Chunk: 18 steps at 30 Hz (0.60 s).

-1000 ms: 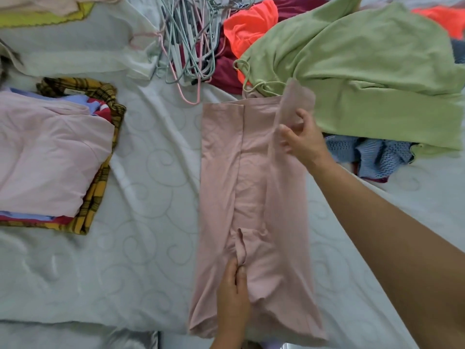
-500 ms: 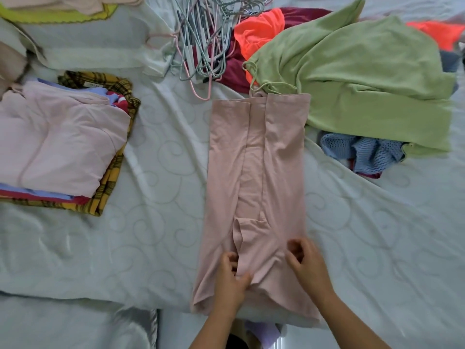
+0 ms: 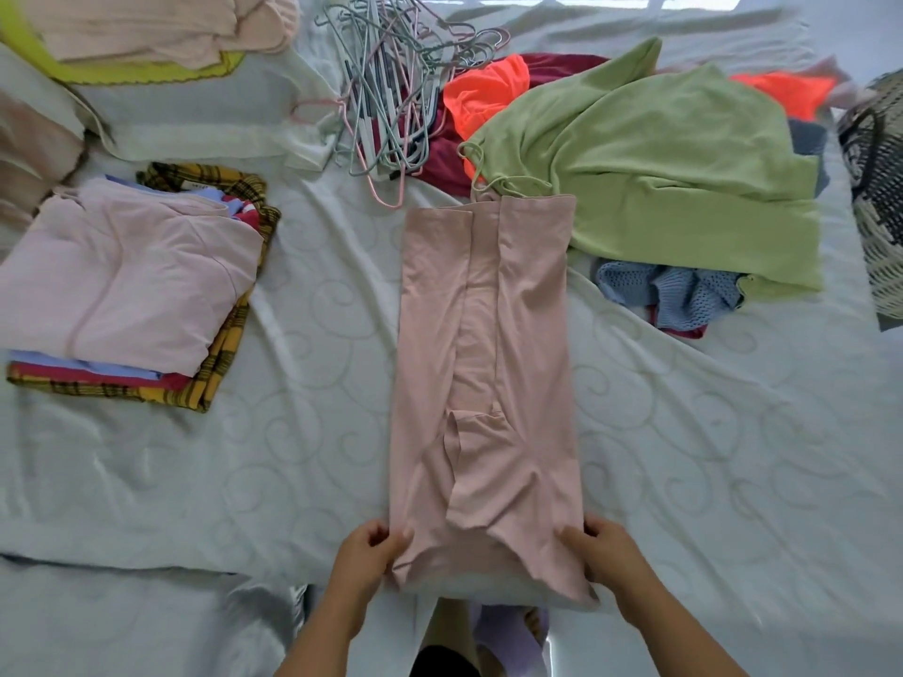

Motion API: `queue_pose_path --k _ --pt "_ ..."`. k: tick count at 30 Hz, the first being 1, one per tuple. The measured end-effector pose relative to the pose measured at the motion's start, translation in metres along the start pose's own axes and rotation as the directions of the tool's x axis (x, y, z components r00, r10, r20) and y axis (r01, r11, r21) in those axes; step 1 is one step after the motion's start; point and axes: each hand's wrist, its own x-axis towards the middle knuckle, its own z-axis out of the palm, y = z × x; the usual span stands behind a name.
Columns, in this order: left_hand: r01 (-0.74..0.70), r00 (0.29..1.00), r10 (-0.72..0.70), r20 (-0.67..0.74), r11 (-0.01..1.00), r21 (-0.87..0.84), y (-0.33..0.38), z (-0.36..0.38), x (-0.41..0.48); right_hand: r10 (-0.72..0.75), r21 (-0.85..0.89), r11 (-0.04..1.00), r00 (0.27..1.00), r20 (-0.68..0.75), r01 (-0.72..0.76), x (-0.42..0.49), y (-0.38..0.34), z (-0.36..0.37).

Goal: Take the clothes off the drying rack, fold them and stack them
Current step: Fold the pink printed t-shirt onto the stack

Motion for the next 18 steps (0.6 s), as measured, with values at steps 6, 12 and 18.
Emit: queue_pose_path --k 6,12,18 --pt "0.007 0.971 0.062 0.233 0.959 -0.285 0.047 -0.024 -0.015 0.033 0.33 0.939 0.98 0.198 -0.099 -0.009 -0.059 -0.026" --pt "-0.045 0.941 0.177 0.29 0.911 -0.41 0.194 -0.03 0.011 -0.056 0.531 0.843 0.971 0.234 -0.079 0.012 -0.194 -0.056" --pt "-0.21 0.959 0.279 0.047 0.812 -0.545 0.289 -0.019 0.083 -0.159 0.631 0.758 0.985 -0.068 0.166 0.08 -0.273 -0.07"
